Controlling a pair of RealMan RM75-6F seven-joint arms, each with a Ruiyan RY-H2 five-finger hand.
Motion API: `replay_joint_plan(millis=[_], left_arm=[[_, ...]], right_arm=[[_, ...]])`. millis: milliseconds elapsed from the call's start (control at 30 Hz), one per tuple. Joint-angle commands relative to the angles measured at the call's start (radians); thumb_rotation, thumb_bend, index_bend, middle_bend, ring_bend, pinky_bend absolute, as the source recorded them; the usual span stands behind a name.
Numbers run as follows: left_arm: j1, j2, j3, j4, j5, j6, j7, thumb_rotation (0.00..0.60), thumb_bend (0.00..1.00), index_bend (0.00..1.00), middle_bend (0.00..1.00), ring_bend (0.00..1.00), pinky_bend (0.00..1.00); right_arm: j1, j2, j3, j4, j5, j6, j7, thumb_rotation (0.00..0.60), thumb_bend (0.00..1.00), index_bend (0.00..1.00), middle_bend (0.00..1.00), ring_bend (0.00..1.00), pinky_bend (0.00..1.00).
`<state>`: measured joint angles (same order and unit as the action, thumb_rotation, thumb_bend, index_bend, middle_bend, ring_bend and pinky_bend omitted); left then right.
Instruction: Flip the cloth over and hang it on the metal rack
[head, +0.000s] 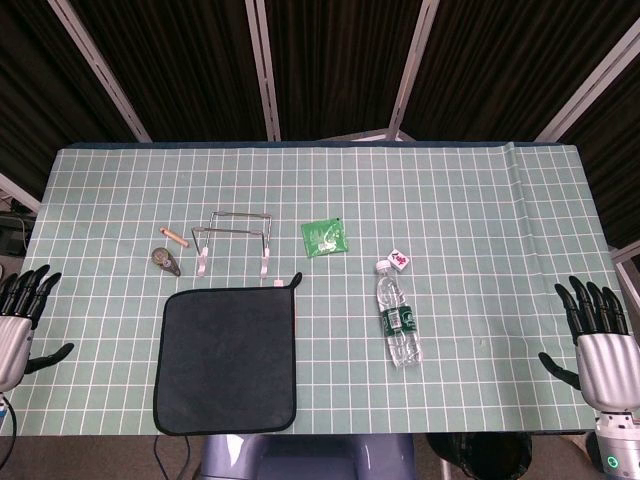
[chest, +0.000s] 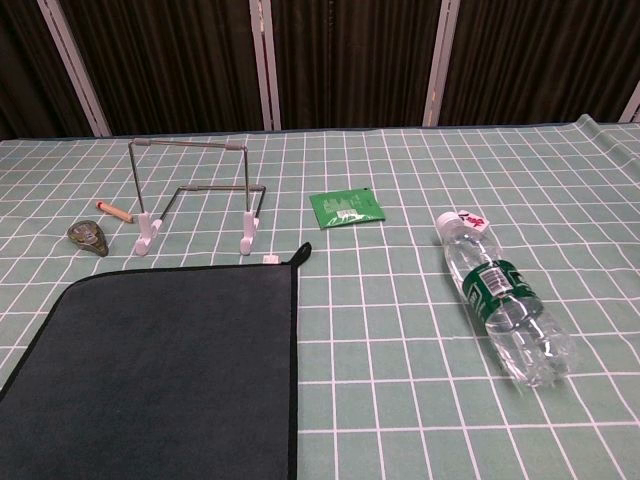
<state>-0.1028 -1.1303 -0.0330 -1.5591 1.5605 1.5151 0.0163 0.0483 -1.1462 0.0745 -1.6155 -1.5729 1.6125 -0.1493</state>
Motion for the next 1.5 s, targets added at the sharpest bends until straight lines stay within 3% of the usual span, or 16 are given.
replay_joint_plan(millis=[33,333,567,733,867,1133,1500], left_arm=[[-0.002,-0.001,0.001,0.000,0.002,-0.001,0.002,0.600,0.00,0.00,0.00,0.00,0.00],[-0.068,-0.005,0.015,0.002,0.085,-0.064,-0.020,0.600,0.00,0.00,0.00,0.00,0.00],[-0.265,-0.057,0.014,-0.013,0.251,-0.265,0.064,0.600,0.00,0.01,0.00,0.00,0.00],[-0.419,-0.118,-0.017,-0.015,0.279,-0.445,0.086,0.600,0.10,0.10,0.00,0.00,0.00],[-0.518,-0.164,-0.012,0.012,0.286,-0.560,0.051,0.600,0.22,0.20,0.00,0.00,0.00],[-0.645,-0.258,0.040,0.126,0.338,-0.627,-0.074,0.600,0.38,0.32,0.00,0.00,0.00],[-0.726,-0.323,0.088,0.192,0.344,-0.654,-0.110,0.600,0.39,0.35,0.00,0.00,0.00]], right_arm=[[0.000,0.000,0.000,0.001,-0.001,0.000,0.002,0.600,0.00,0.00,0.00,0.00,0.00],[-0.002,0.006,-0.001,-0.015,-0.009,0.003,-0.002,0.600,0.00,0.00,0.00,0.00,0.00],[0.008,0.007,0.014,-0.028,0.037,-0.034,-0.024,0.600,0.00,0.00,0.00,0.00,0.00],[0.013,0.005,0.029,-0.031,0.088,-0.059,-0.044,0.600,0.00,0.00,0.00,0.00,0.00],[0.016,0.000,0.040,-0.026,0.129,-0.078,-0.061,0.600,0.00,0.00,0.00,0.00,0.00],[0.021,-0.004,0.058,-0.022,0.188,-0.103,-0.080,0.600,0.00,0.00,0.00,0.00,0.00],[0.027,0.004,0.071,-0.017,0.229,-0.126,-0.067,0.600,0.00,0.00,0.00,0.00,0.00]])
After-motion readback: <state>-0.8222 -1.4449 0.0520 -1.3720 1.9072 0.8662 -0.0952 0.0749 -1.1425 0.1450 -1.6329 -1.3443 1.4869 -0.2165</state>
